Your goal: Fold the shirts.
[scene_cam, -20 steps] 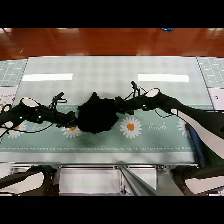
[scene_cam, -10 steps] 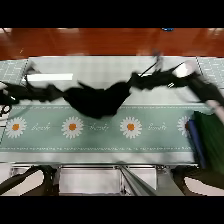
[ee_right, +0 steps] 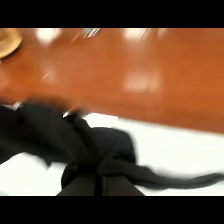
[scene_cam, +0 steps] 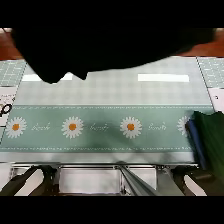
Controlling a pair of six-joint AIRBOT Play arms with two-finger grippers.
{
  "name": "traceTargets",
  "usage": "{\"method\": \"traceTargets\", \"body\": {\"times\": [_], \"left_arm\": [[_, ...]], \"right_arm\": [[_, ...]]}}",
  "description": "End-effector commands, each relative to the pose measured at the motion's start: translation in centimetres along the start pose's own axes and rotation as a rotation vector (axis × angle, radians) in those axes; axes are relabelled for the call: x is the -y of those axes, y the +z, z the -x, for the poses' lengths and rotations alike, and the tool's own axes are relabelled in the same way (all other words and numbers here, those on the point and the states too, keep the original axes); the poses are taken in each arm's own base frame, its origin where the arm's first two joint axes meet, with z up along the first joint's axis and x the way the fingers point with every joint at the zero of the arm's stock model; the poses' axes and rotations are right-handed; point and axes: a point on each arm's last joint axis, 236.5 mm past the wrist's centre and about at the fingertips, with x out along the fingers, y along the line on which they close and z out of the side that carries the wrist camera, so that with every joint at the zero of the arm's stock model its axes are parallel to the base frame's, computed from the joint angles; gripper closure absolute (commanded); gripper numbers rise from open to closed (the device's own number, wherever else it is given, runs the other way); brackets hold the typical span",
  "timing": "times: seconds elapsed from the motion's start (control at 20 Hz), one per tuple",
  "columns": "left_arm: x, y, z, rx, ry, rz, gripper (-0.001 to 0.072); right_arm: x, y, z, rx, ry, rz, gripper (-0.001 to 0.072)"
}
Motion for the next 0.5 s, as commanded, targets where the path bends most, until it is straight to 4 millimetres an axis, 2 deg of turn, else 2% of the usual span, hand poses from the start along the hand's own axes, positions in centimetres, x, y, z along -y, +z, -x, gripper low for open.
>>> {"method": "traceTargets", "body": {"times": [0.0, 0.15, 0.25, 0.35, 0.45], "left_arm": [[5.8, 3.7, 4.7, 0.126, 0.042, -0.149, 0.0689], [9.8, 2.7, 6.8, 0.134, 0.064, -0.253, 0.0689], [11.9, 0.6, 7.9, 0.082, 0.086, -0.317, 0.0688], [12.0, -1.3, 9.7, 0.030, 0.187, -0.374, 0.0688], [10.1, -2.7, 12.5, -0.005, 0.343, -0.374, 0.0688]], "right_arm": [[-0.6, 2.1, 9.2, 0.146, -0.111, 0.084, 0.0686], [-1.6, 1.0, 13.3, 0.169, -0.120, 0.085, 0.0686], [-1.3, -1.4, 15.0, 0.100, -0.151, 0.072, 0.0686], [-0.1, -4.6, 16.2, -0.005, -0.214, 0.042, 0.0685], [1.2, -8.0, 16.2, -0.107, -0.257, -0.004, 0.0686]]}}
